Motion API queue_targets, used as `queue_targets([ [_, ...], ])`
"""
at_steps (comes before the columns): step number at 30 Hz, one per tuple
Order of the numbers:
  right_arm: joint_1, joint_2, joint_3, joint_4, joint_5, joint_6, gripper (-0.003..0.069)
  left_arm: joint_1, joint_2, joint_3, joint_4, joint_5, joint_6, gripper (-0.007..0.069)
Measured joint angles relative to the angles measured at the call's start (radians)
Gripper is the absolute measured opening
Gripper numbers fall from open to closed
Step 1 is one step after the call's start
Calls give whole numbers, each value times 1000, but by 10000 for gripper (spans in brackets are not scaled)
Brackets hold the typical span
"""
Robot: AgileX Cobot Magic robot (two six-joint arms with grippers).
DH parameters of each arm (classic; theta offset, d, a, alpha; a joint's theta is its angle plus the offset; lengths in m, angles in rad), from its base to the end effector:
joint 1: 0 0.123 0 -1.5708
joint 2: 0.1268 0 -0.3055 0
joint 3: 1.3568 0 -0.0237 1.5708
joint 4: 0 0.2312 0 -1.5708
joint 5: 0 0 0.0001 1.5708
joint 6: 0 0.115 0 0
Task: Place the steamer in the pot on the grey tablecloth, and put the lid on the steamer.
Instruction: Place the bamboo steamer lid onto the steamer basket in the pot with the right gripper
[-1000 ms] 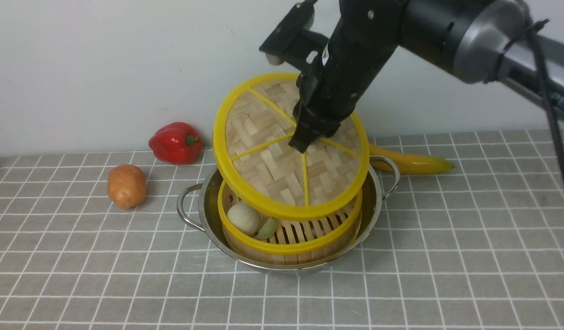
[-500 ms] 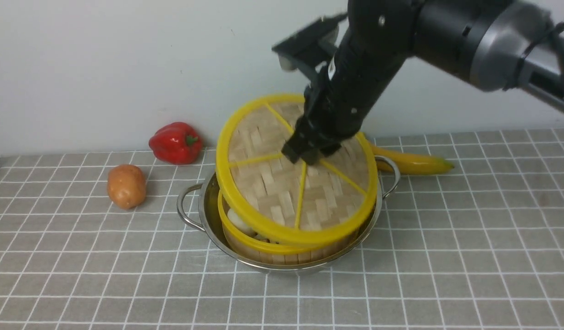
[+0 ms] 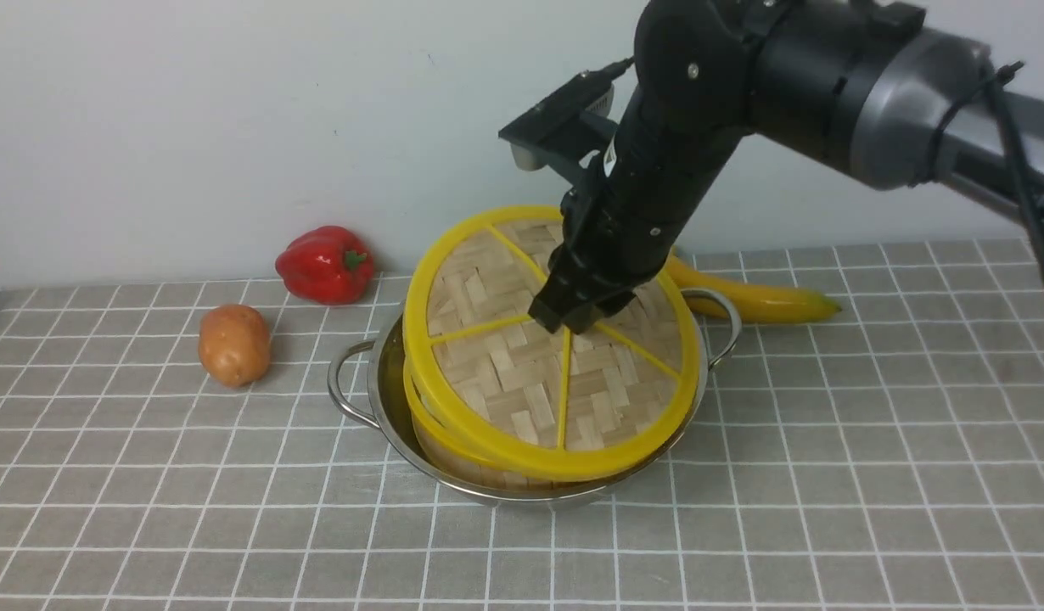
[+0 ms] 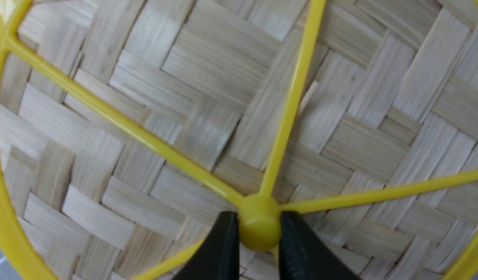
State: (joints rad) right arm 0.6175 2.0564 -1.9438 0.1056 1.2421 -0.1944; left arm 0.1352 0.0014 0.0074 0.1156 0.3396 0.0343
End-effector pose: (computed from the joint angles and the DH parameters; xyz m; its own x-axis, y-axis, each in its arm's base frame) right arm 0.3534 0.2650 0.2816 -0.6719 -0.6718 -0.3116 -0.7169 0.6957 0.0460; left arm 0.0358 0.0093 0.1743 -0.2758 0.1066 -0.9553 -0.1335 0.9800 0.1478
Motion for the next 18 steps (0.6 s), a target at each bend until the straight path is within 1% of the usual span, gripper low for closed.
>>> queue_targets([
  [4,0,16,0,-3,-9,-23,145,0,0,0,0,0,0,243],
  [9,0,39,0,-5,-72,-71,145,0,0,0,0,0,0,243],
  [18,0,61,0,-18,-141,-102,145,0,0,0,0,0,0,243],
])
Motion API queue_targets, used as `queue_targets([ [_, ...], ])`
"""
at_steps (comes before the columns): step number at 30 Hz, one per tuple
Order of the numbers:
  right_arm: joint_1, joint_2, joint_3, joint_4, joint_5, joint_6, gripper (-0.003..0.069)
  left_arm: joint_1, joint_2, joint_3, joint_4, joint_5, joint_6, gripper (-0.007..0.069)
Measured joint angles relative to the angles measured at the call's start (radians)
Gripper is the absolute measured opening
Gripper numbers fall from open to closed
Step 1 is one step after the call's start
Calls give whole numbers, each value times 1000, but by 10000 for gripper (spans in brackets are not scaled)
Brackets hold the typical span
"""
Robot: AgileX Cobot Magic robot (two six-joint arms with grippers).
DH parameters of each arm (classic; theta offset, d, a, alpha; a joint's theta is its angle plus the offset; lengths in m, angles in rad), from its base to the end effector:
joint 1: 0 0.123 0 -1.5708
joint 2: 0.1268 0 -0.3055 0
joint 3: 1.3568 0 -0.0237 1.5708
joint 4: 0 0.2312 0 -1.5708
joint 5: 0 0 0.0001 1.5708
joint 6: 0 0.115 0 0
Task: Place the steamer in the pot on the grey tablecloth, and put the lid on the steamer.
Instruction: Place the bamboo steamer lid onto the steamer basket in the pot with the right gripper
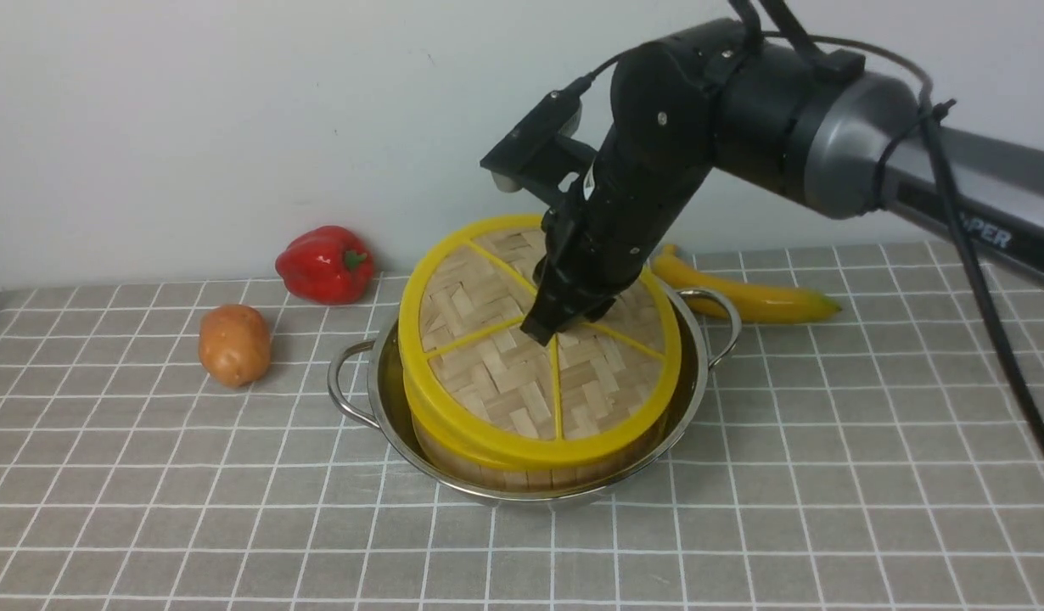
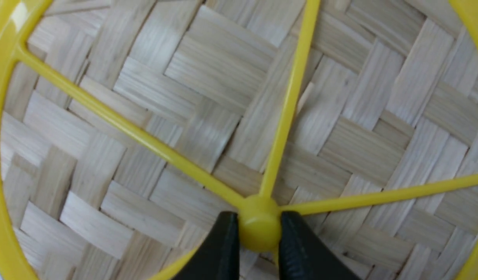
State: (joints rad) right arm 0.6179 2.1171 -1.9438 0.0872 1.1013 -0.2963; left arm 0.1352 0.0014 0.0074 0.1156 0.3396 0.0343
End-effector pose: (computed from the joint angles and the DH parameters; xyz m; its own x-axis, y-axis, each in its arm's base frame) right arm 0.3745 0.2771 0.2593 -0.5780 -0.7214 -0.3815 -0.7735 0.6333 -0.0257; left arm 0.0358 0.0093 0.1743 -0.2758 0.1066 -0.9553 -0.1335 0.9800 0.1478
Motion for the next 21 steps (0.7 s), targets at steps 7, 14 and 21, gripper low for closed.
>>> queue_targets([
  [7,0,1,0,0,-36,-12,145,0,0,0,0,0,0,243],
  [14,0,1,0,4,-38,-23,145,0,0,0,0,0,0,243],
  [21,0,1,0,12,-52,-27,145,0,0,0,0,0,0,243],
])
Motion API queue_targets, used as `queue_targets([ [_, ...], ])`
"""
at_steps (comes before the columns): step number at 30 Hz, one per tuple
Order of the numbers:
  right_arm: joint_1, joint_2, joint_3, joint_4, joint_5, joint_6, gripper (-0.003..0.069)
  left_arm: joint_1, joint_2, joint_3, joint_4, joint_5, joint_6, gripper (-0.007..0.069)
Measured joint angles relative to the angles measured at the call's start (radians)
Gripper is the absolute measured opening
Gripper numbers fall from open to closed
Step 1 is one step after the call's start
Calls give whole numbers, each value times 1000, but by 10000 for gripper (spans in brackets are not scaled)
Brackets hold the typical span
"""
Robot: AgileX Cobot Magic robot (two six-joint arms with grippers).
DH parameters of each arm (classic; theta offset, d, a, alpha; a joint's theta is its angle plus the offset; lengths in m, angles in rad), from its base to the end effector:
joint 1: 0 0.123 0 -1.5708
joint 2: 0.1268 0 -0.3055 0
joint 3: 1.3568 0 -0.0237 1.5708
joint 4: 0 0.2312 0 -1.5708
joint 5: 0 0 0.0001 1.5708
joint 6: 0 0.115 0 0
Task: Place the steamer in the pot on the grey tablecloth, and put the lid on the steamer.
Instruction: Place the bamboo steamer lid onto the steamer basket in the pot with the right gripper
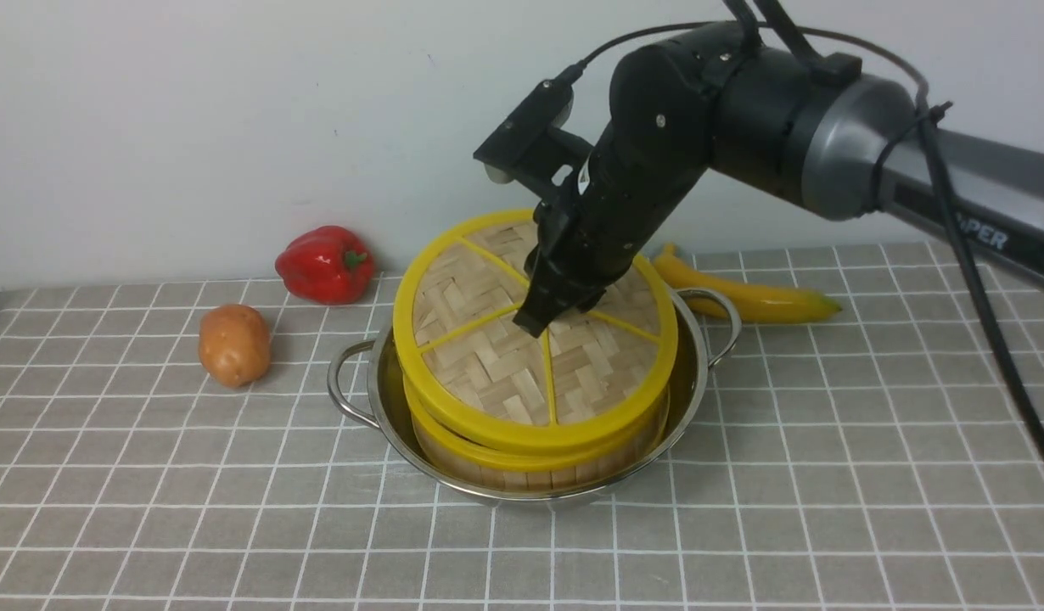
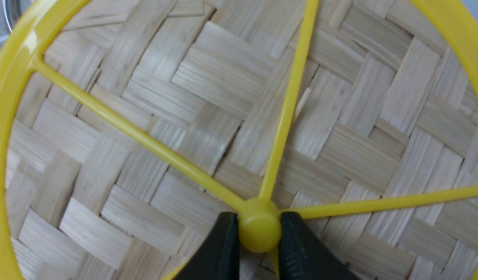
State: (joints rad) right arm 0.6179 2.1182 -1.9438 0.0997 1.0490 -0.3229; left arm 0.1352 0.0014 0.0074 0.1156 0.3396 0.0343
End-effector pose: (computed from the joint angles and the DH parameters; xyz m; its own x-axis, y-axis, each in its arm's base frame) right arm 0.3785 0.2812 0.2613 -0.5475 -0.7188 -0.4284 -0.7836 0.6200 -0.0388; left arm 0.0358 0.0093 0.1743 -0.2758 0.1066 -0.9553 -0.1335 0.9800 0.1478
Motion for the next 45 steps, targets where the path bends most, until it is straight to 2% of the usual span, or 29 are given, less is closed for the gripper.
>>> queue_targets([
  [13,-1,37,-3,2,-34,-1,144,0,0,0,0,0,0,243],
  [20,1,39,-103,-43,29,-1,144,0,0,0,0,0,0,243],
  [23,1,39,-196,-49,123,1,144,0,0,0,0,0,0,243],
  [29,1,34,-287,-50,179,57,144,0,-1,0,0,0,0,243],
  [35,1,-7,-253,-24,187,140,144,0,-1,0,0,0,0,243],
  [45,1,-95,-111,59,191,159,144,0,-1,0,0,0,0,243],
])
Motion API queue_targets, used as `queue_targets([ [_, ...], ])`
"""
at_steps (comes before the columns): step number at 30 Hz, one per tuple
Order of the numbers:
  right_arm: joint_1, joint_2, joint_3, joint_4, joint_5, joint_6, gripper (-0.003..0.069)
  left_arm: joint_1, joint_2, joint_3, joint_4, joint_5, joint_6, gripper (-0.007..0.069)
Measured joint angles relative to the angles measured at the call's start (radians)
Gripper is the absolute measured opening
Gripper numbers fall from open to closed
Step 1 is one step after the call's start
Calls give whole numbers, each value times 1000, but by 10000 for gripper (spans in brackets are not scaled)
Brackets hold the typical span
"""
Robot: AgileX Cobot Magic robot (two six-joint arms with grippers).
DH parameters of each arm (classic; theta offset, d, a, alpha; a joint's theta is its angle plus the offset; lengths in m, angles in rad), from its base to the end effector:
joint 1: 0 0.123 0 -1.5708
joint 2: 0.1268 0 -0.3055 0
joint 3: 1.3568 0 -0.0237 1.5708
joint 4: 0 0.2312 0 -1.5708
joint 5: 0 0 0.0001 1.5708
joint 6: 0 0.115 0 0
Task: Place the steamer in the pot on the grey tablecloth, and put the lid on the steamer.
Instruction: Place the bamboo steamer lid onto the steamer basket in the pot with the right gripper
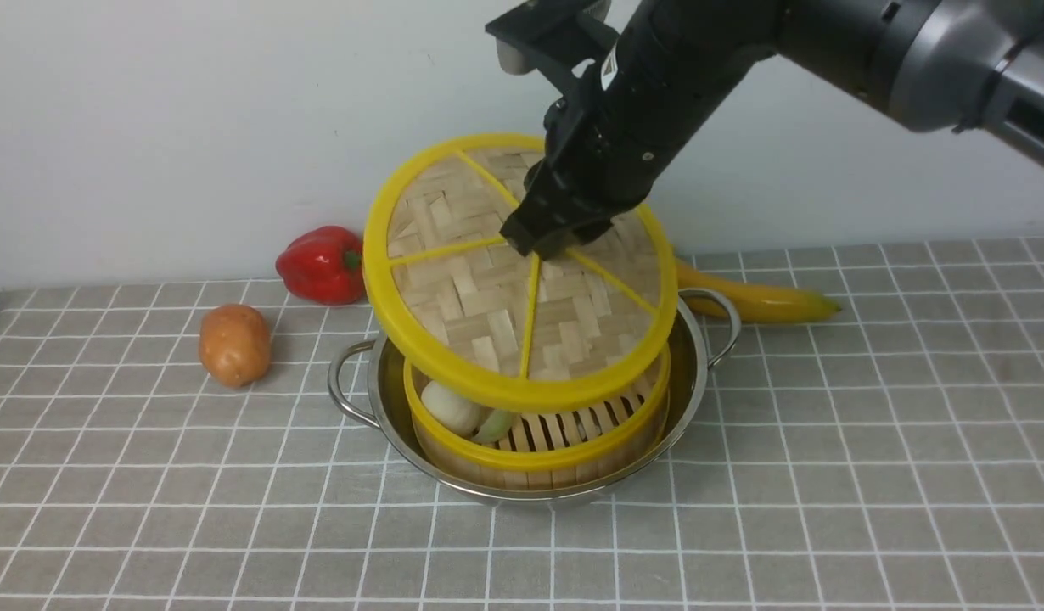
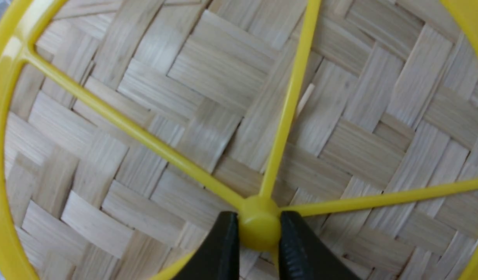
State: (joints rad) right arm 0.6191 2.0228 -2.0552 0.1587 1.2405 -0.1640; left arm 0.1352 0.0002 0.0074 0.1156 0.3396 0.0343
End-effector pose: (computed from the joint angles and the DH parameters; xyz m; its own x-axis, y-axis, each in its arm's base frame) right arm 0.3513 0.2714 0.3276 -0.6572 -0.6042 -0.4507 -0.7051 0.7040 0.0845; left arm 0.0357 0.0093 0.1743 -0.2746 0.1067 -0.9556 -0.1336 0.9799 0.1478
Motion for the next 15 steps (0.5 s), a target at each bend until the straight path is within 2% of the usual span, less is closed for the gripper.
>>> queue_targets([
  [15,0,44,69,-48,-1,-29,144,0,0,0,0,0,0,243],
])
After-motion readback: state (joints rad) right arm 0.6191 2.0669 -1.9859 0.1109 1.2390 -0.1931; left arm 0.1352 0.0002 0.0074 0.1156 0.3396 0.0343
